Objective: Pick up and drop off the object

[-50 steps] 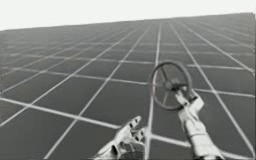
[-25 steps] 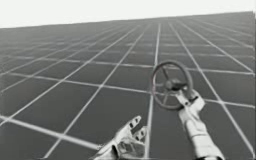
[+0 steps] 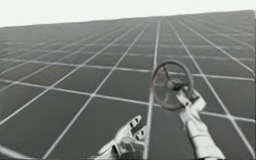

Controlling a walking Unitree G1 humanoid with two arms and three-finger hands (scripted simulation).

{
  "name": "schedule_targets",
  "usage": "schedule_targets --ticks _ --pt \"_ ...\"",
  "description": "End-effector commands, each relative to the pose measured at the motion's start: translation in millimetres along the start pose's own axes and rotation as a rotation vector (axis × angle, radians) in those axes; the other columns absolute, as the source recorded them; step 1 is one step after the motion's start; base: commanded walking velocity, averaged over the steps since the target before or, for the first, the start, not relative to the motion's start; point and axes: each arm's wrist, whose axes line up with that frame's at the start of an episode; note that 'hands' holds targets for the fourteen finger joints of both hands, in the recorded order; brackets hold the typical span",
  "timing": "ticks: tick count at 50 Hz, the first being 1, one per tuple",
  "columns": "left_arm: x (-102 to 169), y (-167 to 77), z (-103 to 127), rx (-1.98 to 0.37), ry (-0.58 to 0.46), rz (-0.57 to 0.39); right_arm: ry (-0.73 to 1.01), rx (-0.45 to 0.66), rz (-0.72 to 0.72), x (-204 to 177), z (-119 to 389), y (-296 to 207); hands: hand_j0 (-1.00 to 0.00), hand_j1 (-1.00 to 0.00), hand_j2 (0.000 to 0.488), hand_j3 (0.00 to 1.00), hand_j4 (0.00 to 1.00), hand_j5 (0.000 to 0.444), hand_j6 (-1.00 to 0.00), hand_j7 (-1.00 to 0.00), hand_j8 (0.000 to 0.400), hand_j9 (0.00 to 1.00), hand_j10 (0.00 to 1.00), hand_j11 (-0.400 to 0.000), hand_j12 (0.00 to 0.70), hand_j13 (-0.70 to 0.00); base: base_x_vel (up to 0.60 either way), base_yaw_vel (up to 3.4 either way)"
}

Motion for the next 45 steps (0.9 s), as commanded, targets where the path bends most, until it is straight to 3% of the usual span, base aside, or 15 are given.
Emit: schedule_targets --ticks 1,45 --pt "-2.9 3.1 -0.2 -0.014 -0.015 -0.005 -0.031 0.001 0.033 -5.8 7.5 11.7 0.0 0.0 0.0 1.0 1.0 0.0 0.0 0.0 0.0 1.0 1.0 -0.4 0.0 -0.7 0.56 0.07" --pt "-2.9 3.1 -0.2 -0.014 -0.015 -0.005 -0.031 0.001 0.033 -5.8 7.5 11.7 0.0 0.0 0.0 1.0 1.0 0.0 0.0 0.0 0.0 1.0 1.0 -0.4 0.0 -0.7 0.57 0.05"
